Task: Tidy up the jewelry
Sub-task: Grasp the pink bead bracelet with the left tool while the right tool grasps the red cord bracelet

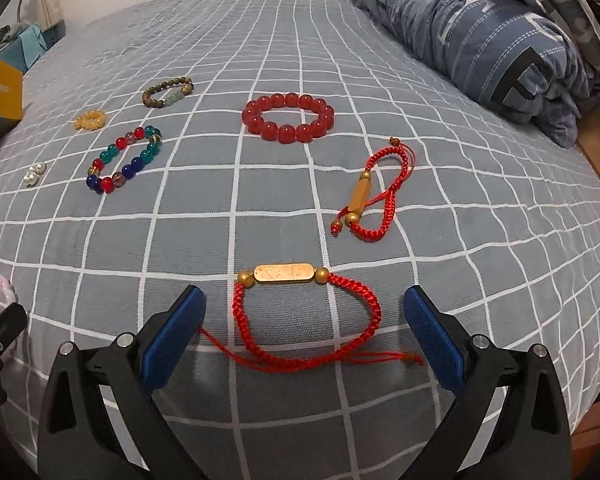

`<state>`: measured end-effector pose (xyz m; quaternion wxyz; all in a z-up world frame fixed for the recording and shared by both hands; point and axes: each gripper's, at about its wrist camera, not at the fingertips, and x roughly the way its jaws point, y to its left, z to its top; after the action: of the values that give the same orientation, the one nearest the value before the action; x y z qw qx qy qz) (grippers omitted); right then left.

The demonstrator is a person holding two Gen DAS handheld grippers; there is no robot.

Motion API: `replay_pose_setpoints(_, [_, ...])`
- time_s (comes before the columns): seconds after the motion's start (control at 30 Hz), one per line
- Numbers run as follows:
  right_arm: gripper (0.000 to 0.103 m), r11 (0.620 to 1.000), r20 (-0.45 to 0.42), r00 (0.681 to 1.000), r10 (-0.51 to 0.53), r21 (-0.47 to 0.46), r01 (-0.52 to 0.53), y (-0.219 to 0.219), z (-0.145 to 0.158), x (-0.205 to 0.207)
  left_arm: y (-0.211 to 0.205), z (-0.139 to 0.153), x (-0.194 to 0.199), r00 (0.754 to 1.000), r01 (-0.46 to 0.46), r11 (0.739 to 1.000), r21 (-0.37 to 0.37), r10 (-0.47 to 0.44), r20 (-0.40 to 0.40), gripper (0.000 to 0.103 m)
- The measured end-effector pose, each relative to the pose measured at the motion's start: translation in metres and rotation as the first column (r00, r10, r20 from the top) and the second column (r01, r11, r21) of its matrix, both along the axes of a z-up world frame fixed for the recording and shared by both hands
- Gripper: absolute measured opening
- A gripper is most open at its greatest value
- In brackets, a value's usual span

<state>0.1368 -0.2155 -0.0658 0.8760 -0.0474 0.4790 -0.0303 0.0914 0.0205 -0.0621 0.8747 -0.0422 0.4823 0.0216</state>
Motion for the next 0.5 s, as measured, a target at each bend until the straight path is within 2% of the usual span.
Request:
replay_pose_setpoints(0.1, [0.091,1.000,-0.005,1.000,0.007,0.011,-0.007,-0.0004,-0.0016,0.0004,-0.0006,-0.0006,-0.0012,1.000,0.005,1.000,0.005,-0.005,0.003,0.096])
replay_pose_setpoints(0.2, [0.084,0.999,-0.023,1.000,0.017,0.051,-0.016,-0.0025,-0.0037,0.0006,0.0016,0.0002,-0.0037,1.000,-0.001,1.000,0.002,0.001,0.009,0.085])
replay_pose_setpoints(0.37, [0.071,0.997,-0.020,0.999,0.031,0.074,-0.030,-0.0023,-0.0025,-0.0018,0.0056,0.0038,-0.0064,1.000,-0.016,1.000,0.007,0.016,0.019,0.054])
replay_pose_setpoints(0.4, [0.067,0.997,-0.019,0.999,0.032,0.077,-0.030,-0.0021,-0.0019,-0.0029,0.0063,0.0045,-0.0068,1.000,-0.013,1.000,0.003,0.013,0.019,0.050])
replay_pose_setpoints(0.47, [0.061,0.996,-0.015,0.999,0.033,0.081,-0.031,-0.0013,-0.0010,-0.0045,0.0075,0.0059,-0.0077,1.000,-0.004,1.000,-0.011,0.004,0.017,0.037])
replay_pose_setpoints(0.5, [0.057,0.996,-0.014,0.999,0.032,0.083,-0.030,-0.0014,-0.0004,-0.0054,0.0080,0.0061,-0.0077,1.000,-0.002,1.000,-0.017,0.002,0.017,0.035])
